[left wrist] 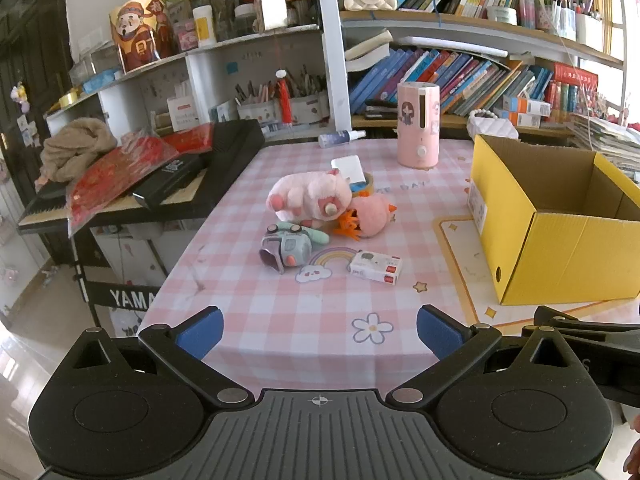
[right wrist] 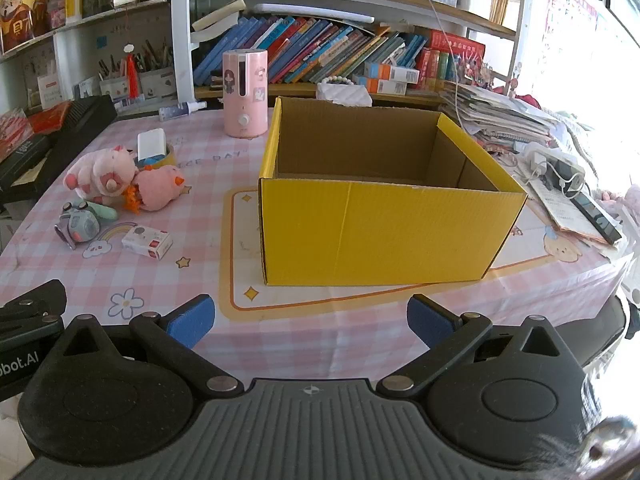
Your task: Organize objects
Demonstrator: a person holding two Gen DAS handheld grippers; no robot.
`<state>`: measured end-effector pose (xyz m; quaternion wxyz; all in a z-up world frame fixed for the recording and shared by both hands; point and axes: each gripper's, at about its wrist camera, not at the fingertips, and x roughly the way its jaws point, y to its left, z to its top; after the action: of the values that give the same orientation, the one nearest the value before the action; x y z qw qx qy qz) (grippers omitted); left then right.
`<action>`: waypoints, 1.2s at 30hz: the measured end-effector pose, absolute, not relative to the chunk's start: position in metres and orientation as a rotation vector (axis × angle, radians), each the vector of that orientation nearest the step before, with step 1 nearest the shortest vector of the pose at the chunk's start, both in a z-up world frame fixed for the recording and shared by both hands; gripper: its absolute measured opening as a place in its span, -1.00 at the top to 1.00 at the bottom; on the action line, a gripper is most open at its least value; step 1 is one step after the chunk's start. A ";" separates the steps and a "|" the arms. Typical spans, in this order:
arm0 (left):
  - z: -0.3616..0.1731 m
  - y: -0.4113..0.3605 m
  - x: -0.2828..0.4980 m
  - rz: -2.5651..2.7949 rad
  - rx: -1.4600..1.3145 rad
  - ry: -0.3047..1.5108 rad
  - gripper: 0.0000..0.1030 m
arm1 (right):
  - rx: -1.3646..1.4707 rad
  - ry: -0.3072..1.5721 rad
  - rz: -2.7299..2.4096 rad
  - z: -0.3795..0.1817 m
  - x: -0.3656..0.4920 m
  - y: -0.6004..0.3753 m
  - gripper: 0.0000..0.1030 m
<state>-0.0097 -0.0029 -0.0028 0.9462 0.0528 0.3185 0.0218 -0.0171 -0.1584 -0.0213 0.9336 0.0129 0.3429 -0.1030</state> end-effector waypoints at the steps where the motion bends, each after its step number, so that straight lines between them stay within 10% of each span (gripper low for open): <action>1: -0.003 -0.003 -0.010 0.044 0.107 0.650 -1.00 | 0.027 0.703 -0.210 -0.022 -0.017 -0.158 -1.00; 36: -0.008 0.016 0.001 0.048 0.094 0.660 -1.00 | 0.029 0.729 -0.172 -0.024 0.001 -0.141 -1.00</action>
<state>0.0012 0.0161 -0.0082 0.9447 0.0461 0.3240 0.0237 0.0010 -0.1409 -0.0241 0.9306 0.0141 0.3561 -0.0839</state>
